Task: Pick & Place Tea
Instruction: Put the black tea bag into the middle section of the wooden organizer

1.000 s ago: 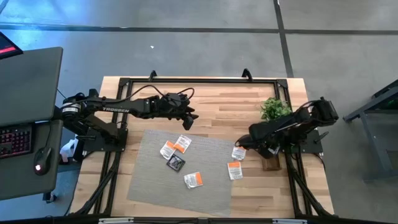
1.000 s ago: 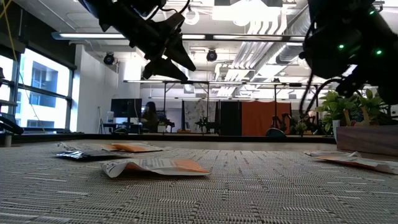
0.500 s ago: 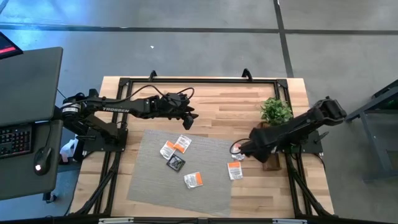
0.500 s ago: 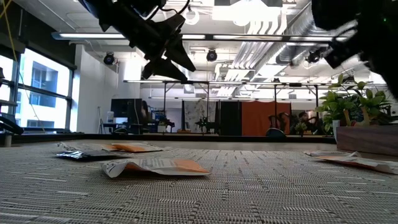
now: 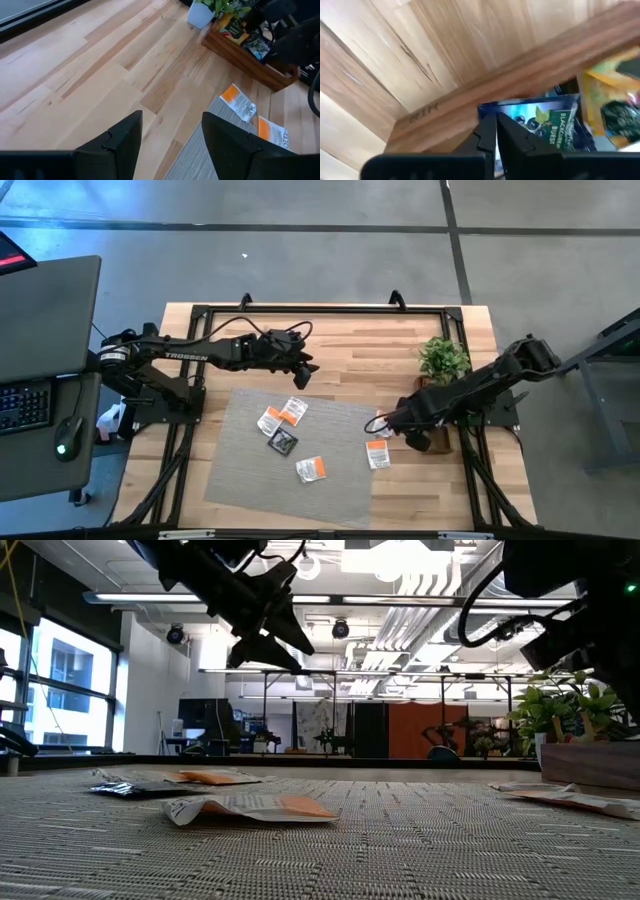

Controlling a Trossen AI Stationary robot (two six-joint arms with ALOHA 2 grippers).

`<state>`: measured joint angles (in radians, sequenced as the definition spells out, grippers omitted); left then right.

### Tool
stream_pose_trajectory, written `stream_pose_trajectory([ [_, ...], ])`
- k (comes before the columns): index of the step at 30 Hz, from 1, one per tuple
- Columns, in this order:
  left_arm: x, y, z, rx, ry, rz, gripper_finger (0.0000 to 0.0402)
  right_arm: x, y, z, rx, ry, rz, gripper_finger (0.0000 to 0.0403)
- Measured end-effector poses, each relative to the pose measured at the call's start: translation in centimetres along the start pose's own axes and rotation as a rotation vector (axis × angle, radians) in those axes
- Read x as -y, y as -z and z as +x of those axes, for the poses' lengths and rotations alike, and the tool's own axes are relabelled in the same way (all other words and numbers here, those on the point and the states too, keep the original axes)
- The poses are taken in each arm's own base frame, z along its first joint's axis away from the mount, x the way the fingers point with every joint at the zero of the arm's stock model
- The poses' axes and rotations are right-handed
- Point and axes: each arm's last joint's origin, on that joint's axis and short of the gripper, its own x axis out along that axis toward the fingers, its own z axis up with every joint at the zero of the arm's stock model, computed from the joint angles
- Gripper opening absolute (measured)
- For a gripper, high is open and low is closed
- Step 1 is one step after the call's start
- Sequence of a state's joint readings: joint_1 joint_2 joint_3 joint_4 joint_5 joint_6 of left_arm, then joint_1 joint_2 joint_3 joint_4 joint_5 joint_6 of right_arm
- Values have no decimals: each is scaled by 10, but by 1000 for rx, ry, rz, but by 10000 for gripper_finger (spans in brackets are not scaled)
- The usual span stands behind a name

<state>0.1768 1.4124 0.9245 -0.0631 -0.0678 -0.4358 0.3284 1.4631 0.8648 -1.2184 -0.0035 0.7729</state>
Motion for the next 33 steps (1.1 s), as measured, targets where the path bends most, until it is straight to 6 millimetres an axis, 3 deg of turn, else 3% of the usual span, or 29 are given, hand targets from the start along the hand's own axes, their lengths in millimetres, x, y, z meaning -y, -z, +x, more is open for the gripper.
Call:
stream_pose_trajectory([
  [10,0,0,0,6,-11,-21,205,26,-4,18,-28,157,110,6],
  [15,0,0,0,6,-11,-41,205,31,-9,19,-13,147,125,3],
  [28,-1,0,0,13,-24,-42,205,38,-3,-2,152,22,166,4],
  [33,-1,0,0,13,-25,-43,205,52,10,-6,145,153,220,2],
])
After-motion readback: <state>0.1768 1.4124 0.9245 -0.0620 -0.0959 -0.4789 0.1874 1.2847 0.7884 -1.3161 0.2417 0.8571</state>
